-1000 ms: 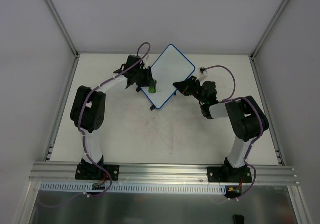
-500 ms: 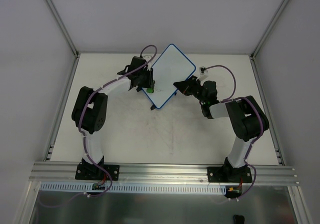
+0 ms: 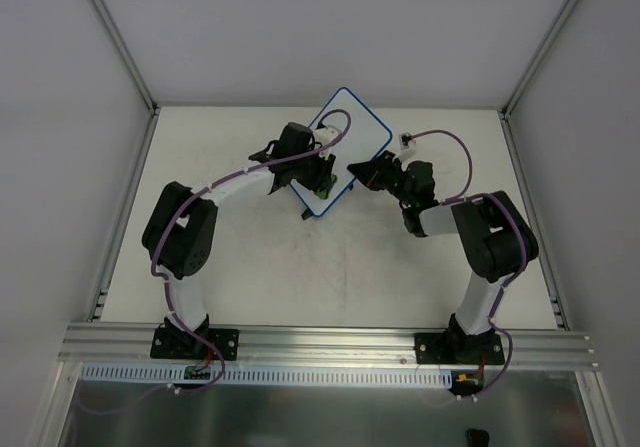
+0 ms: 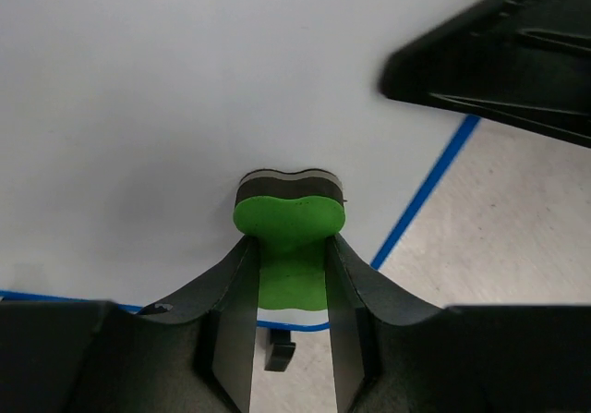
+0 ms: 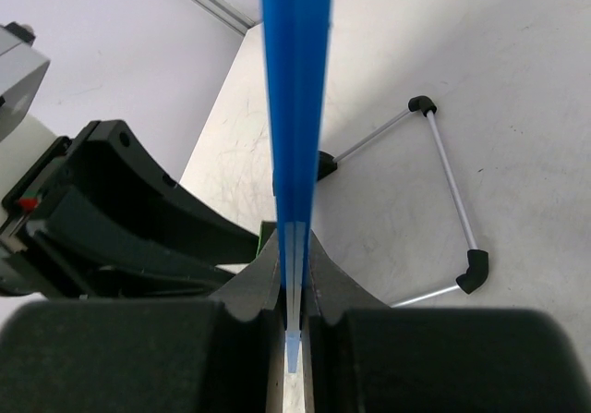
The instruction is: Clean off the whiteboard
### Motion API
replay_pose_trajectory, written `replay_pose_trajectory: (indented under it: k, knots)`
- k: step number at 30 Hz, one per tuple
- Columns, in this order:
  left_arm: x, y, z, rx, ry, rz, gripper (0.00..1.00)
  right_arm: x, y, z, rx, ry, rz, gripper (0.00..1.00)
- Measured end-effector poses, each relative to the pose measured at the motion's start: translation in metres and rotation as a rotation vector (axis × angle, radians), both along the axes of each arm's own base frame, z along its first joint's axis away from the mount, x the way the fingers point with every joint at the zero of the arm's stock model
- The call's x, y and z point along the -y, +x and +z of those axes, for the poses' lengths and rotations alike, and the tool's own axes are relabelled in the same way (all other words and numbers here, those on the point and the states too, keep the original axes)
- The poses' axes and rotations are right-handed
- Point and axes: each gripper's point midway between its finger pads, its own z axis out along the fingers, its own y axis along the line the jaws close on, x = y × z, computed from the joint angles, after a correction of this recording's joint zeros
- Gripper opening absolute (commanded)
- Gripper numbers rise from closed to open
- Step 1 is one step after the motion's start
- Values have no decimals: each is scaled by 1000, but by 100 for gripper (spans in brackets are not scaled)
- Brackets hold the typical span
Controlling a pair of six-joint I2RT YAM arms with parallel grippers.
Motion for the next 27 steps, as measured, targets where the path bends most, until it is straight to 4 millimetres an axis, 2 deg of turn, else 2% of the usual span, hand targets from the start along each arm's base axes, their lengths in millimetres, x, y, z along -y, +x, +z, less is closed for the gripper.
replay_pose_trajectory:
  k: [4, 9, 15, 20, 27]
  knots:
    - [8, -9, 1, -6, -22, -59, 0, 0, 0, 0, -1, 0, -1, 0]
    - [6, -7, 1, -26, -36, -25, 0, 0, 0, 0, 0, 0, -1, 0]
    - [-6, 5, 1, -169, -171, 59, 0, 0, 0, 0, -1, 0, -1, 0]
    - [-27, 19, -7, -207, -194, 202, 0, 0, 0, 1, 3, 1, 3, 0]
    - [-70, 33, -28, -192, -155, 416, 0, -2, -1, 2, 15, 1, 16, 0]
